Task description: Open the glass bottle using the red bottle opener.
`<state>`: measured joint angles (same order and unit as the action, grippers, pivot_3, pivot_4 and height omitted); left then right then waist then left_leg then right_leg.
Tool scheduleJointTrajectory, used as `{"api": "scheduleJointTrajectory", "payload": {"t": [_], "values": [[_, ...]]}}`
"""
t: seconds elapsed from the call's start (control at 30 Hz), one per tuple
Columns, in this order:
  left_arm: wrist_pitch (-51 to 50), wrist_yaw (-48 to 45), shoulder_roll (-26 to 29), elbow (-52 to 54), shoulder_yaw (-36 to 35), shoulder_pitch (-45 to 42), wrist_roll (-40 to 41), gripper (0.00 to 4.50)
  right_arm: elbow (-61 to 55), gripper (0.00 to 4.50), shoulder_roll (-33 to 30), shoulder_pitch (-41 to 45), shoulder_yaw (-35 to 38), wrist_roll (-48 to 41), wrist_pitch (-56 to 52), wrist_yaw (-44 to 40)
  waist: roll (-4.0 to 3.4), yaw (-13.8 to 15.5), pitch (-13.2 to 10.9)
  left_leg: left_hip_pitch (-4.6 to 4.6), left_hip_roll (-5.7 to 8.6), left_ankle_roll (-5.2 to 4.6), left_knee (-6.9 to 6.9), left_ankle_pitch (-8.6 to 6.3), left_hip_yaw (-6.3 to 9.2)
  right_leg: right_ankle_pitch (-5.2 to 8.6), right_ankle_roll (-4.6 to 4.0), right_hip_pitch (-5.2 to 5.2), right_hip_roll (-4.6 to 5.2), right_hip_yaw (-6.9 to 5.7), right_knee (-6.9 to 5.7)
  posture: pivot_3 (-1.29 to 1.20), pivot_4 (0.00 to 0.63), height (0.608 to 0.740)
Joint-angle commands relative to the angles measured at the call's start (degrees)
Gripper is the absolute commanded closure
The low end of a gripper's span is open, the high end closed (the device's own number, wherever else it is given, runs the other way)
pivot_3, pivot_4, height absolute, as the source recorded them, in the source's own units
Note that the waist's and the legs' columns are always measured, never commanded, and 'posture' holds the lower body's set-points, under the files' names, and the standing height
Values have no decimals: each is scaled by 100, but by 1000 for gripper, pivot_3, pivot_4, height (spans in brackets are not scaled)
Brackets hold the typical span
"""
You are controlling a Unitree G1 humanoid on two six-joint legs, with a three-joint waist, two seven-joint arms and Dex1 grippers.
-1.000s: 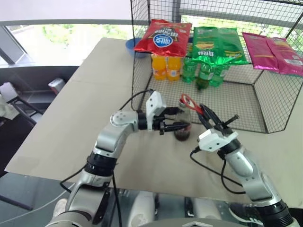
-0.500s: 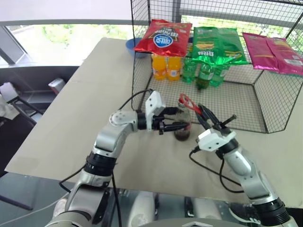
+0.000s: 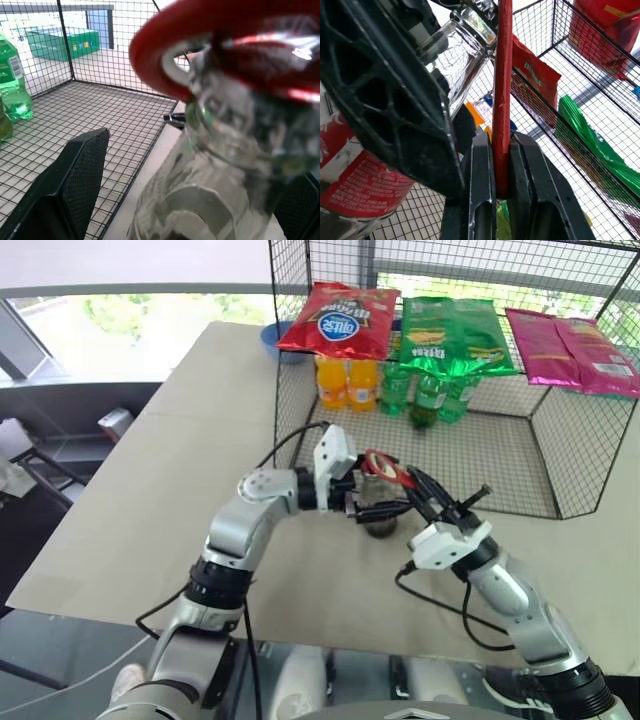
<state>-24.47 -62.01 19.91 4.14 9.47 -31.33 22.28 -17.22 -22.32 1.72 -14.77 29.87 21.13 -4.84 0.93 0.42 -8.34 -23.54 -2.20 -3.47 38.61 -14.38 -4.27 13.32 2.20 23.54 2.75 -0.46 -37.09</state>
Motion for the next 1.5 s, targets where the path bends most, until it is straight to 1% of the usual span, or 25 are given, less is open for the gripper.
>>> {"api": "scheduleJointTrajectory", "payload": {"t": [0.03, 0.47, 0.8, 0.9, 1.07, 1.13, 1.17, 1.27, 1.3, 1.5], "values": [[9, 33, 108, 341, -139, 6, 172, 24, 219, 4500, -131, -128, -2, 233, -232, -220, 0, 1, 0, 0, 0, 1, 0, 0, 0, 0, 0, 0, 0, 0, 0, 0, 150, 740], [26, 162, 274, 247, -160, -31, 150, 24, 340, 4500, -378, -128, 439, 247, -249, -158, 0, 0, 0, 2, 0, 3, 0, 2, -1, 0, -1, 0, 0, 1, -1, 0, 150, 740], [7, 177, 378, 274, -137, 39, 175, 24, 388, 4500, -379, -126, 521, 249, -252, -144, 0, 4, 1, 7, 0, 0, 0, 0, -1, 1, -1, -2, -1, 2, -6, 0, 150, 740], [0, 141, 385, 295, -116, 49, 198, 24, 401, 4500, -374, -107, 519, 248, -254, -143, 0, 4, 1, 8, -1, 0, 0, 0, -2, 12, -20, -2, -1, 3, -7, 0, 150, 740], [-20, 58, 395, 299, -62, 75, 211, 24, 411, 4500, -371, -83, 512, 246, -239, -139, 0, 4, 1, 17, -1, 0, -1, 0, -4, 13, -21, -10, -1, 4, -8, 0, 150, 740], [-27, 40, 378, 299, -43, 87, 207, 529, 410, 4500, -370, -81, 510, 244, -229, -136, 0, 3, 0, 20, -1, -1, -1, 0, -6, 13, -21, -11, -1, 6, -10, 0, 150, 740], [-24, 37, 370, 291, -37, 89, 201, 663, 406, 4500, -368, -79, 506, 246, -229, -138, 1, 3, 0, 23, -1, -1, -1, -1, -7, 13, -21, -13, -1, 7, -10, 0, 150, 740], [27, 20, 359, 256, -13, 99, 185, 2136, 391, 4500, -364, -77, 486, 266, -209, -155, -1, 18, -6, 21, -1, -2, -2, -1, -8, 13, -22, -12, 0, 8, -10, 0, 150, 740], [28, 7, 360, 253, -7, 104, 195, 2265, 378, 4500, -363, -84, 479, 276, -196, -162, -2, 16, -6, 16, -1, -2, -2, -1, -9, 13, -22, -7, 0, 9, -10, 0, 150, 740], [90, -13, 355, 217, 7, 113, 170, 2252, 301, 4500, -319, -107, 507, 284, -198, -167, -1, 13, -6, 6, -1, 1, -4, 1, -13, 13, -21, 3, 0, 13, -8, 0, 150, 740]]}}
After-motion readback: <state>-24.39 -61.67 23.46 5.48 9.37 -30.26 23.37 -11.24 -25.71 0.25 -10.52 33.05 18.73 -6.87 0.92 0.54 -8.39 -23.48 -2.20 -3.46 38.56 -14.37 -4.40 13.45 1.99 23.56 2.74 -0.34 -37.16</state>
